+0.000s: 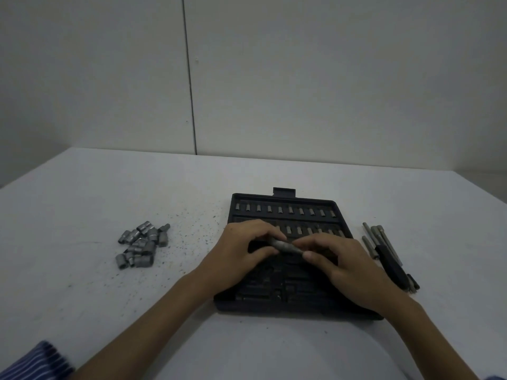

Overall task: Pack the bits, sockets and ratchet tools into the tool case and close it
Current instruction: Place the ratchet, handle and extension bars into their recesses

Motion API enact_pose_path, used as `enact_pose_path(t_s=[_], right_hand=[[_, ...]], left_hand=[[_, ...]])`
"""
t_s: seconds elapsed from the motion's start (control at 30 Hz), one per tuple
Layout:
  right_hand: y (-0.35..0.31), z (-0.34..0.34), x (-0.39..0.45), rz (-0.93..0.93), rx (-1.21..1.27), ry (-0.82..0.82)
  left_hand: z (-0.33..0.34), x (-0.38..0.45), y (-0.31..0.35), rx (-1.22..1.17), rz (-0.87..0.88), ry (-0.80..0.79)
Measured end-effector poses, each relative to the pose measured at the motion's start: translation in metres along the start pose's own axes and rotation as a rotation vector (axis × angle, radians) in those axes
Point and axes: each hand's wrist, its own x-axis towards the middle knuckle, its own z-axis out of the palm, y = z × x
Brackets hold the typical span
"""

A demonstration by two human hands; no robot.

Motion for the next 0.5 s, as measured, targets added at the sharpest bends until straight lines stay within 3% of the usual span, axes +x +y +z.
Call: enact_pose_path(t_s=[0.5], right_hand=[[0.0011, 0.0062, -0.0047, -0.154, -0.069, 0.072]], left_hand=[[-0.0005, -0.0103, 0.0037, -0.02, -0.1, -0.006]])
